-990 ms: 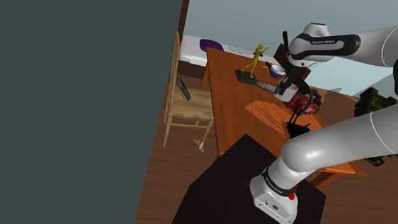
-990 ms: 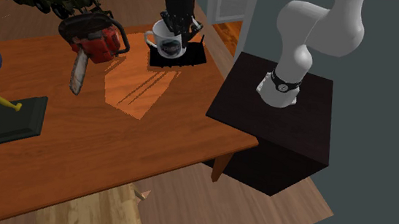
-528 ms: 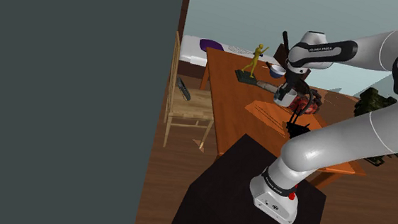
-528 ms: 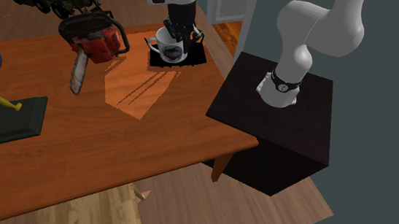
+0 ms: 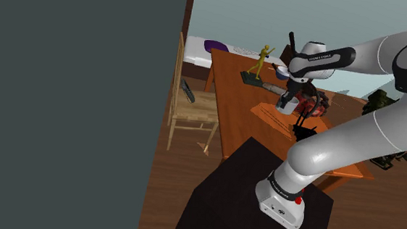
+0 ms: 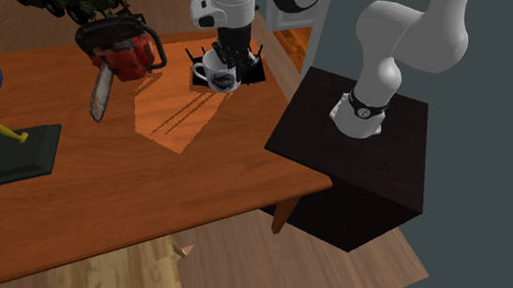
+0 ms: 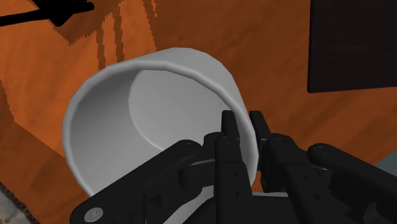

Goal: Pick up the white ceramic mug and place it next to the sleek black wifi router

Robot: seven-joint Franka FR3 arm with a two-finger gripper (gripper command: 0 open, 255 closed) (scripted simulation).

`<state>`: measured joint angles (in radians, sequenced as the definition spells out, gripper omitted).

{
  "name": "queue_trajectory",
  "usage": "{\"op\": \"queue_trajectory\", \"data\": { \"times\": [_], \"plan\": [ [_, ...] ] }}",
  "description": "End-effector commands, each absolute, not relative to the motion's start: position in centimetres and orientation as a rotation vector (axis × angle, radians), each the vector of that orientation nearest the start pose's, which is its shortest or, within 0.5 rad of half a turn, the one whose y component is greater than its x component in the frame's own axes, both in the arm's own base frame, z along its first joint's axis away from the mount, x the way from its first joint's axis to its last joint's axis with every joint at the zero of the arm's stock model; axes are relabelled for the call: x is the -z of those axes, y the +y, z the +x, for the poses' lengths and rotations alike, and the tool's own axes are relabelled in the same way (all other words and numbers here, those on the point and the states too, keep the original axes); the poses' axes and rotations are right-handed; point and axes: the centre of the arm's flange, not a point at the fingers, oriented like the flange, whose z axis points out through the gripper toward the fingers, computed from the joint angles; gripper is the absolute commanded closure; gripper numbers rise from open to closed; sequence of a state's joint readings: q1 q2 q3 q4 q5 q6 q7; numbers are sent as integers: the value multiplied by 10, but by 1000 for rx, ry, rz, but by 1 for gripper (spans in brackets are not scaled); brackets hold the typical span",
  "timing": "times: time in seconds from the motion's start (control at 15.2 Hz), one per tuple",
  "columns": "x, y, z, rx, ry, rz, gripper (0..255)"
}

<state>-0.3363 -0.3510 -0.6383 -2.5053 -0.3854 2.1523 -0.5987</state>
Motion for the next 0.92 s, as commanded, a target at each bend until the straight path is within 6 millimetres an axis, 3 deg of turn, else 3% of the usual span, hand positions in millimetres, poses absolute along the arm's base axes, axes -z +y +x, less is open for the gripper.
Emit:
{"op": "queue_trajectory", "data": {
  "times": [0.0,0.86],
  "plan": [
    [-368,-362,230,-169,189,-3180,255],
    [-299,-362,230,-169,189,-3180,255]
  ]
}}
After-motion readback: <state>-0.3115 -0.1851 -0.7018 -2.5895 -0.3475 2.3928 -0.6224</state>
